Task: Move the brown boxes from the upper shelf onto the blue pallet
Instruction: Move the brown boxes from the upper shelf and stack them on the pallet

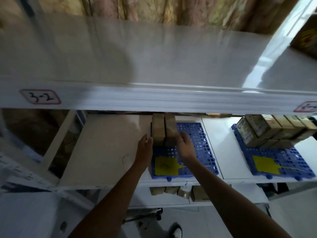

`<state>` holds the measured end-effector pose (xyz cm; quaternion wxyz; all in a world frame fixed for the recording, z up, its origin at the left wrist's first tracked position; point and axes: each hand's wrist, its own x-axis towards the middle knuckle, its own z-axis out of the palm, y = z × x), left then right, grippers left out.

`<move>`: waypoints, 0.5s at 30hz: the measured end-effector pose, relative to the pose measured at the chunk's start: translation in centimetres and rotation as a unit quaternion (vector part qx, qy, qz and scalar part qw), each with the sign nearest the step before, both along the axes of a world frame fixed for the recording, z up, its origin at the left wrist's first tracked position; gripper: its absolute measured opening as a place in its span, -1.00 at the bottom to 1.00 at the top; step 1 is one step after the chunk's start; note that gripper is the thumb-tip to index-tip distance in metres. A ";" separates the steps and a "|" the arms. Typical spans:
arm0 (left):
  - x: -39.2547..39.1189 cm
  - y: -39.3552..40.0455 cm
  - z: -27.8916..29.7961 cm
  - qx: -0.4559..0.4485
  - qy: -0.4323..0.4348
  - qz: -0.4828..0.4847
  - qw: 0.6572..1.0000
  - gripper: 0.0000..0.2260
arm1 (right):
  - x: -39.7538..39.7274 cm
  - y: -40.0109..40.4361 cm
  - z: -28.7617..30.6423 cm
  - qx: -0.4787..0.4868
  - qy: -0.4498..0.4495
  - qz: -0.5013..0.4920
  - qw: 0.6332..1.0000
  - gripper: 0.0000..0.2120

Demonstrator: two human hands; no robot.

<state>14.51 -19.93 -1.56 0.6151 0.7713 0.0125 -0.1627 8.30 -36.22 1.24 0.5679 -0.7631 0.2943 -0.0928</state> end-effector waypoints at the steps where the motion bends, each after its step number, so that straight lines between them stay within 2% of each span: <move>1: -0.2 0.3 0.2 0.007 -0.004 0.000 1.000 -0.53 | -0.6 -0.1 0.5 -0.008 0.007 0.003 1.000 -0.48; 5: -1.7 0.7 1.6 0.039 -0.036 -0.029 0.998 -0.55 | -3.0 -0.6 3.1 -0.074 0.037 0.010 0.997 -0.44; 7: -2.9 0.7 3.3 0.022 -0.036 -0.030 0.999 -0.55 | -4.3 -1.1 4.9 -0.105 0.048 0.019 0.993 -0.45; 11: -6.1 -0.2 8.3 -0.023 -0.003 -0.056 0.998 -0.49 | -7.2 -2.7 9.4 -0.181 0.057 0.052 0.981 -0.50; 15: -11.2 -1.9 15.0 -0.011 -0.034 -0.065 0.997 -0.45 | -11.7 -4.2 14.6 -0.218 0.029 0.080 0.972 -0.50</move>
